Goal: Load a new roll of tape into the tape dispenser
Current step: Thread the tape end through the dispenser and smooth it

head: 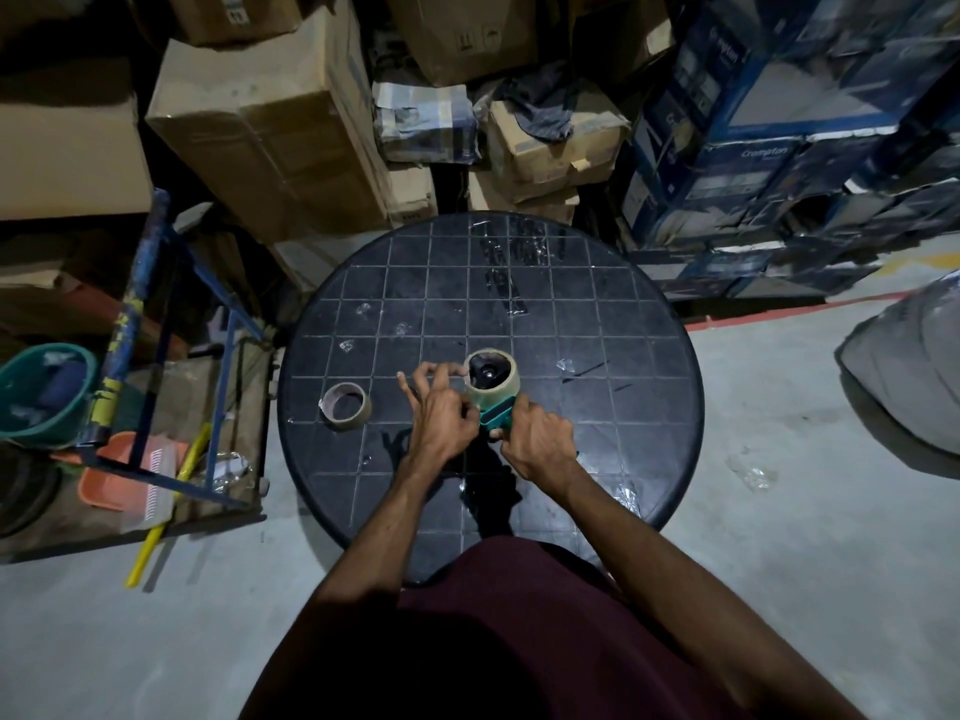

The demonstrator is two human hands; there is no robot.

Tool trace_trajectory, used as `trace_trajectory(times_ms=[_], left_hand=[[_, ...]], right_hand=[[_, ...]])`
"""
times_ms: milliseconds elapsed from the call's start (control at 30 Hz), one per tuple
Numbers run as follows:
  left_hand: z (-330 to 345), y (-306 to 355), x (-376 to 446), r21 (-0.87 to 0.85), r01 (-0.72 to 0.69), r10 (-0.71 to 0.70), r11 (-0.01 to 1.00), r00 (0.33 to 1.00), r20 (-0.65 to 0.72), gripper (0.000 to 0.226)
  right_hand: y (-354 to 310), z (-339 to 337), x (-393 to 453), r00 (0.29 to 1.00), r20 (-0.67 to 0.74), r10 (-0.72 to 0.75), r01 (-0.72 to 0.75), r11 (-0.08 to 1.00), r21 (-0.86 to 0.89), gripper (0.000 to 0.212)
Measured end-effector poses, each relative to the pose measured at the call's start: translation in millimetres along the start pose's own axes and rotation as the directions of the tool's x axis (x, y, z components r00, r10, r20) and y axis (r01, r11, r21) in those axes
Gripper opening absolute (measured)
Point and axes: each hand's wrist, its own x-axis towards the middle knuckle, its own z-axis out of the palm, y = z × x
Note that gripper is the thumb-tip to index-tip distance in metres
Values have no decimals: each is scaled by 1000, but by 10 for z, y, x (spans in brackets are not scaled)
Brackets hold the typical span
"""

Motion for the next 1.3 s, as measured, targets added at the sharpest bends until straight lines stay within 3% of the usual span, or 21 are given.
trace_trajectory(times_ms=[300,533,633,933,1300], left_hand=[[-77,-37,-54,-2,-71,71,997,997,-20,6],[-242,31,-74,123,-162,169,979,984,-51,5],[-322,82,-86,123,-168,177,978,982,-64,7],[-417,134,-73,109,-29,24,994,999,48,14],[-726,296,142,262,-273,177,926,925,337,25]], right_hand=[[-38,-4,36,1000,1,-26,26,1000,1,51],[-60,-22,65,999,-15,-51,51,999,17,47],[52,-73,122,1000,-11,15,-15,999,46,44],[236,-139,135,981,57,186,-194,966,173,54],[339,-274,162,935,267,234,-315,894,319,49]])
